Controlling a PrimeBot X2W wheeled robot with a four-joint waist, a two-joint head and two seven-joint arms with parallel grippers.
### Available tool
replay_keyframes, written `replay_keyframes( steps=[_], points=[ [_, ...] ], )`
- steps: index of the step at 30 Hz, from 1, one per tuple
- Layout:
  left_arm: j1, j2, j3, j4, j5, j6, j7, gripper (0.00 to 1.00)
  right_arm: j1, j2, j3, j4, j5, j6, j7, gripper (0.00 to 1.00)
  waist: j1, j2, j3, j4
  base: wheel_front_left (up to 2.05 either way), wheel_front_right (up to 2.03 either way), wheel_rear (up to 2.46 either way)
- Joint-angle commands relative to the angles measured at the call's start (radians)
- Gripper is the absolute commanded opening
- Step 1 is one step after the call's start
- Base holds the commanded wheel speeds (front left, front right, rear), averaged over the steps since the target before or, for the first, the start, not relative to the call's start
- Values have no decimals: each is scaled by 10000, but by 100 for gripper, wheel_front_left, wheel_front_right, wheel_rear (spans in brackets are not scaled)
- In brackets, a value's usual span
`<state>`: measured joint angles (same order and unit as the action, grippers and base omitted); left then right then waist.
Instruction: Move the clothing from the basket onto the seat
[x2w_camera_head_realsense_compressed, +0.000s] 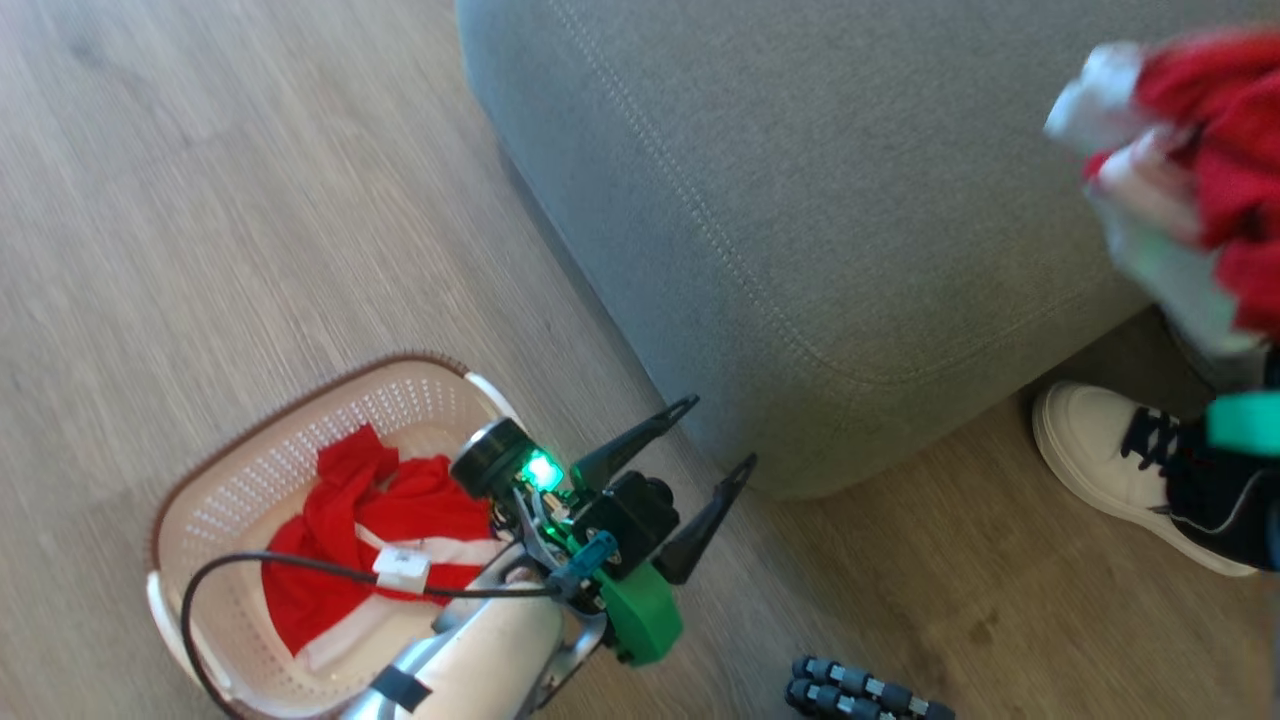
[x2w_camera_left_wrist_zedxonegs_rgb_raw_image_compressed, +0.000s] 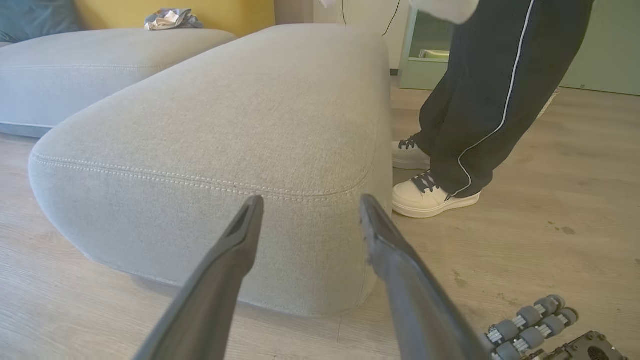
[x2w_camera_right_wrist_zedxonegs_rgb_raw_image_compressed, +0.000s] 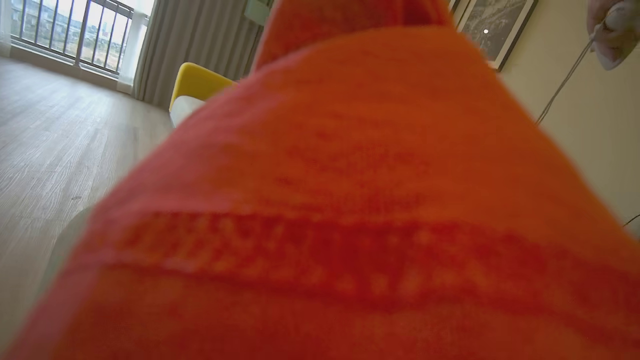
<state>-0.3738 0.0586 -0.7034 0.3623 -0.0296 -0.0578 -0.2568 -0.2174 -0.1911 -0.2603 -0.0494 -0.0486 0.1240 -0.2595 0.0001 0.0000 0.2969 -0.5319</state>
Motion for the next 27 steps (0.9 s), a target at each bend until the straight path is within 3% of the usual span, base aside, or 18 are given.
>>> replay_keyframes(
  steps=[1, 11, 16, 20, 27],
  points=[
    [-465, 50, 356, -296, 99, 75, -49, 100, -440, -335, -42, -386, 146, 67, -23, 0, -1, 0, 316, 18, 0, 0, 0],
    [-1044, 694, 339, -288, 507, 216, -49, 100, -3425, -1535, -443, 132, 1233, 67, -23, 0, -1, 0, 2168, 143, 0, 0, 0],
    [-1321, 946, 116, -246, 614, 201, -49, 100, -4709, -2382, -409, 1034, 1651, 67, -23, 0, -1, 0, 2944, 455, 0, 0, 0],
    [-1506, 1025, -132, -252, 655, 192, -49, 100, -5719, -3075, -271, 2369, 2006, 67, -23, 0, -1, 0, 3360, 734, 0, 0, 0],
    [-1825, 883, -499, -355, 614, 277, -49, 100, -7344, -4044, 354, 5999, 3613, 67, -23, 0, -1, 0, 3974, 1365, 0, 0, 0]
  ],
)
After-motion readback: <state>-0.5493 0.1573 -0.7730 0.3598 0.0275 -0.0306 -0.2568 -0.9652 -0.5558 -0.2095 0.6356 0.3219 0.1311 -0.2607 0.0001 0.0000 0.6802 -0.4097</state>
